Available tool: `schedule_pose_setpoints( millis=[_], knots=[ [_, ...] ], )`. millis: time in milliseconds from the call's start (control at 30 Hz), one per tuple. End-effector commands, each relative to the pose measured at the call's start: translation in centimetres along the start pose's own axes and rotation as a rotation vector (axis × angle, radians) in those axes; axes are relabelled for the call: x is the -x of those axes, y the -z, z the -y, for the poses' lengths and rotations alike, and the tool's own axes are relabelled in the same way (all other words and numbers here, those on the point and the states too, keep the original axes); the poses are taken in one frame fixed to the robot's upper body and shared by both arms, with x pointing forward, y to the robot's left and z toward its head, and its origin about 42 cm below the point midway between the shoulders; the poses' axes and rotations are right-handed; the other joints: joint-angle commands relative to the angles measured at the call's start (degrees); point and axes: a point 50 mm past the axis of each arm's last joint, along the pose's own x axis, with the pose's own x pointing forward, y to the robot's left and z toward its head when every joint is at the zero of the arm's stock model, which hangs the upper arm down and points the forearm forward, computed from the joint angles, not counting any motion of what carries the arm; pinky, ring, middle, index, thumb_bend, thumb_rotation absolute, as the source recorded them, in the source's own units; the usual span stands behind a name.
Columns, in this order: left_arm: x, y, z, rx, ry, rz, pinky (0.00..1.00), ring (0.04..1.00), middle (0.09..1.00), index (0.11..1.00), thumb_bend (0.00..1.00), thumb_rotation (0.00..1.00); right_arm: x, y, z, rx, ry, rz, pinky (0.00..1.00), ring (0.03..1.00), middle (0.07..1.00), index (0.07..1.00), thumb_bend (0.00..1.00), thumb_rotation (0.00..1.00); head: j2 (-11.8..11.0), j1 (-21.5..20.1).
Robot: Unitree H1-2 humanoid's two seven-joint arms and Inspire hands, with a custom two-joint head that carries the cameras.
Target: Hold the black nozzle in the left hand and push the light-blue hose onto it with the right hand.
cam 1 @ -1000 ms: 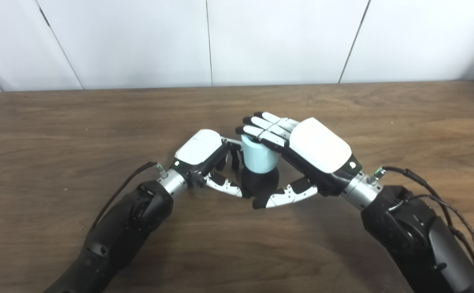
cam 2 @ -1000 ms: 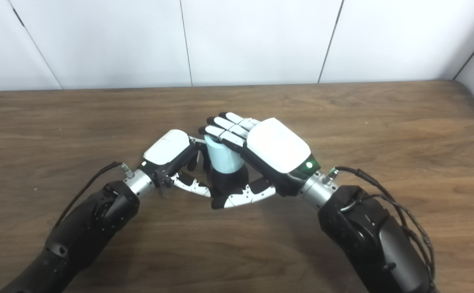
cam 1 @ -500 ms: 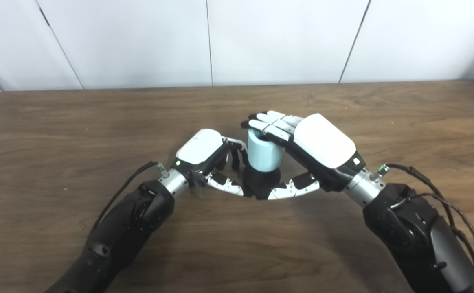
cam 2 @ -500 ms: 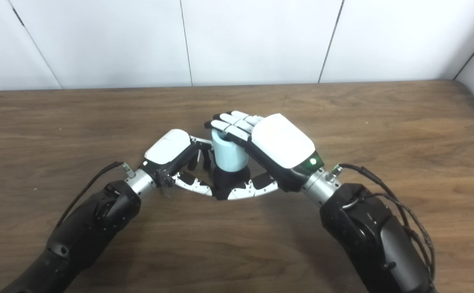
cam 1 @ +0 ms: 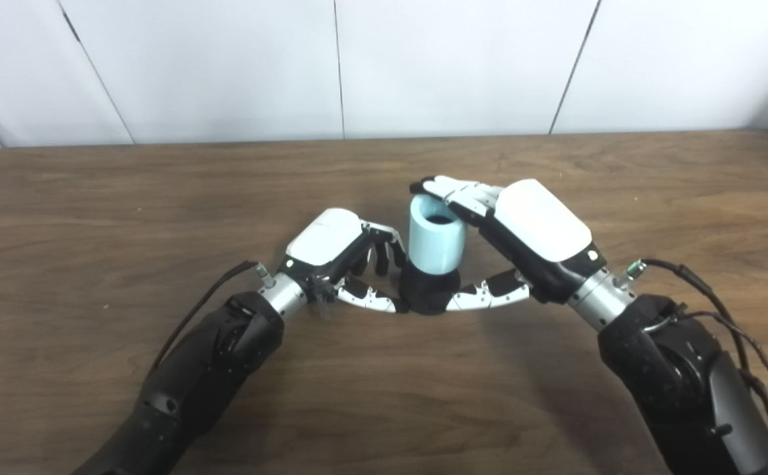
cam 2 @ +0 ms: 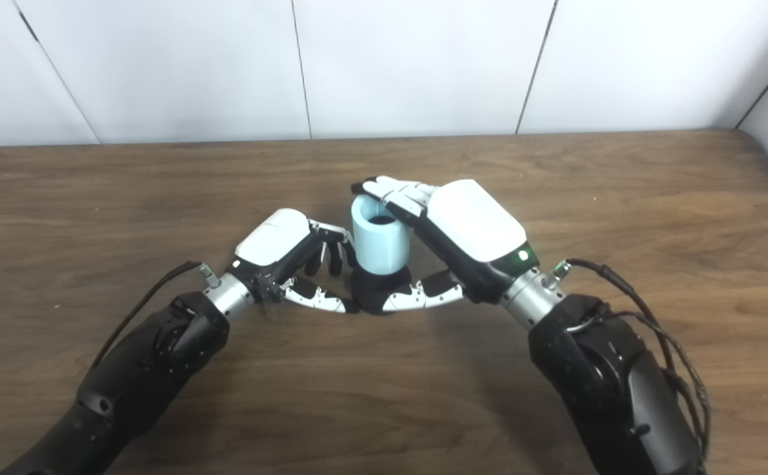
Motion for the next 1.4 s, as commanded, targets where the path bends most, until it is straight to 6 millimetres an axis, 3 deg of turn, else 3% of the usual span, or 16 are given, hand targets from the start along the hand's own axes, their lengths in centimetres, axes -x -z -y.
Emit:
schedule_pose_setpoints(
  millis=[0, 367, 500, 600, 733, 867, 1067, 1200, 1367],
  knots=[
    [1.0, 0.3, 2.8, -0.017, 0.149, -0.032, 0.31, 0.379, 0.452, 0.505, 0.52, 0.00, -0.1, -0.4, 1.3, -0.015, 0.065, 0.026, 0.69, 0.840, 0.900, 0.908, 0.56, 0.52, 0.0, -0.1],
    [0.5, 0.0, 2.6, 0.004, 0.135, -0.016, 0.32, 0.378, 0.451, 0.503, 0.52, 0.00, 0.4, -0.6, 1.2, -0.095, 0.116, 0.021, 0.66, 0.828, 0.904, 0.937, 0.57, 0.49, -0.1, -0.1],
    [0.6, 0.0, 2.7, -0.009, 0.134, -0.012, 0.31, 0.375, 0.454, 0.500, 0.52, 0.00, 0.8, -0.3, 1.4, -0.154, 0.186, 0.088, 0.77, 0.899, 0.933, 0.961, 0.67, 0.80, -0.2, 0.0],
    [0.7, 0.1, 2.8, -0.009, 0.143, -0.020, 0.31, 0.377, 0.455, 0.499, 0.52, 0.00, 1.3, 0.1, 1.4, -0.201, 0.242, 0.112, 0.81, 0.924, 0.959, 0.983, 0.78, 0.93, -0.2, -0.2],
    [0.7, 0.1, 2.9, -0.006, 0.146, -0.019, 0.30, 0.370, 0.453, 0.499, 0.52, 0.00, 2.3, 2.4, 0.5, -0.374, 0.314, 0.094, 0.85, 0.943, 0.980, 0.998, 0.88, 0.98, -0.3, -0.3],
    [0.6, 0.1, 2.8, -0.007, 0.147, -0.022, 0.31, 0.380, 0.457, 0.498, 0.52, 0.00, 3.3, 4.3, -0.7, -0.493, 0.339, 0.028, 0.79, 0.930, 0.968, 0.981, 0.95, 1.00, 0.0, -0.2],
    [0.7, 0.2, 2.7, -0.009, 0.149, -0.016, 0.31, 0.378, 0.447, 0.507, 0.52, 0.00, 3.9, 4.9, -1.7, -0.648, 0.371, -0.069, 0.78, 0.901, 0.938, 0.962, 0.86, 1.00, -0.3, -0.5],
    [0.7, 0.3, 2.7, -0.004, 0.152, -0.027, 0.31, 0.379, 0.445, 0.509, 0.52, 0.00, 4.2, 5.3, -2.3, -0.803, 0.388, -0.207, 0.74, 0.860, 0.914, 0.939, 0.86, 1.00, -0.2, -0.4],
    [0.8, 0.4, 2.8, -0.008, 0.146, -0.021, 0.32, 0.388, 0.452, 0.505, 0.52, 0.00, 3.9, 5.4, -2.8, -1.026, 0.375, -0.285, 0.70, 0.833, 0.906, 0.917, 0.69, 0.95, -0.4, -0.5]
  ],
)
